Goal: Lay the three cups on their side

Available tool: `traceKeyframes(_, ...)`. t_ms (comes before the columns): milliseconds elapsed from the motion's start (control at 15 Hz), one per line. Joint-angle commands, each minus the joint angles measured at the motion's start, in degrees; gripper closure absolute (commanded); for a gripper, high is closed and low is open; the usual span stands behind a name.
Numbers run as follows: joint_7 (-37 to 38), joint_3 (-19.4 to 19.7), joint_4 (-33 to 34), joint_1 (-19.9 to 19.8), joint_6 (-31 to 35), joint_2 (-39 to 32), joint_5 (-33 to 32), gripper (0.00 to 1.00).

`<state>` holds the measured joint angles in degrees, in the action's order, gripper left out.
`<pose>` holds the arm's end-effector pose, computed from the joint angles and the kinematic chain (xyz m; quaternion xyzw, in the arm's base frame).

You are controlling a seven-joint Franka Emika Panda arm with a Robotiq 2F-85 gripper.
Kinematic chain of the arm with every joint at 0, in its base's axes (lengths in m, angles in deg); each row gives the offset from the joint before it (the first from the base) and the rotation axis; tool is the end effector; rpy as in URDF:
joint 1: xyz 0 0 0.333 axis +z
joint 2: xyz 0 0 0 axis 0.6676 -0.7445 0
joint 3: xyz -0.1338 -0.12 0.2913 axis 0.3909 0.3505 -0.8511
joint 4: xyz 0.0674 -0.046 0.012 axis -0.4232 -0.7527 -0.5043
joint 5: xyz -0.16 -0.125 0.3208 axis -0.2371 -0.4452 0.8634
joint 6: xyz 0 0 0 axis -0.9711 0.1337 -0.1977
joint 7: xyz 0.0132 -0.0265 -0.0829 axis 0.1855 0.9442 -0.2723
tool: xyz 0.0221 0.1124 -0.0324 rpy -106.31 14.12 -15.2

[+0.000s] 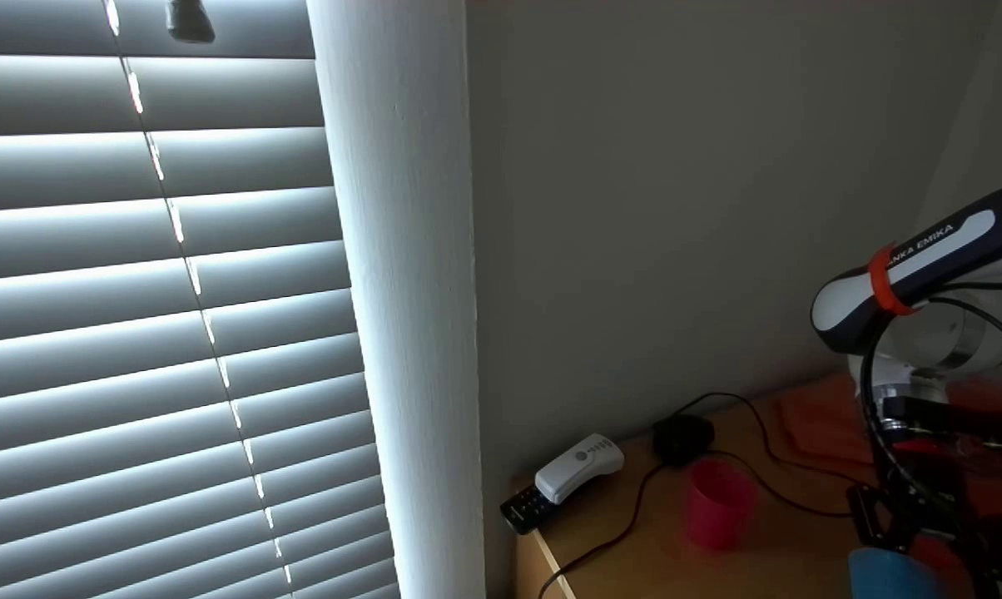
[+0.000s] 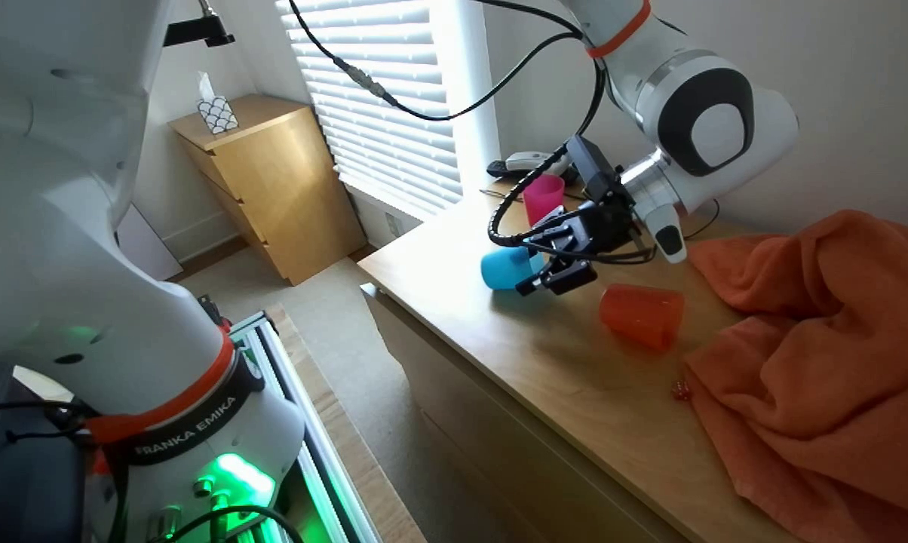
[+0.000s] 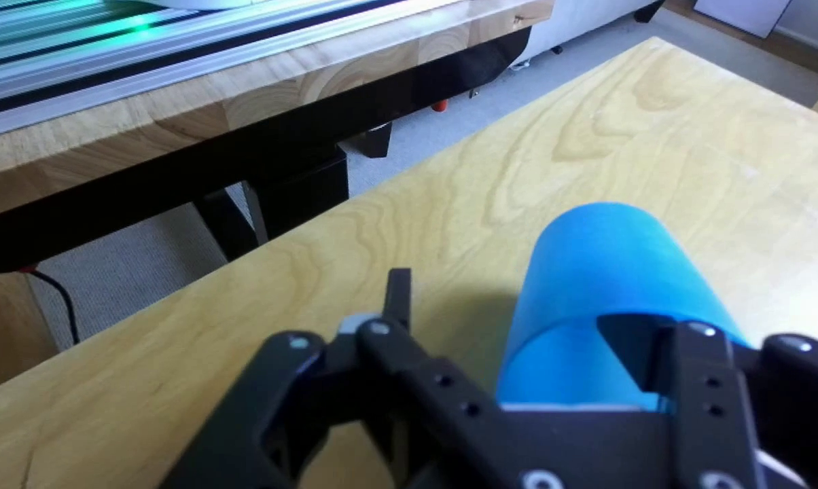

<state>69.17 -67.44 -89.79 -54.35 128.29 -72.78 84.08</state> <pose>0.5174 -0.1318 0.1651 -0.8337 0.2484 0.4653 0.1635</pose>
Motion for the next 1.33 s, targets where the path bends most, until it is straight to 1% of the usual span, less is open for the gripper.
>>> traceKeyframes(0, 2.8, 1.6, -0.8, 1.5, 0.4, 1.7, -1.4, 0.00)
traceKeyframes(467, 6.5, 3.6, -3.2, 3.6, 3.5, 6.5, -7.0, 0.00)
traceKeyframes(1000, 8.2, 3.1, -9.3, 6.9, 14.8, 15.0, -14.2, 0.00)
traceKeyframes(1267, 5.8, 1.0, -13.8, 8.1, 23.0, 19.7, -13.8, 0.00)
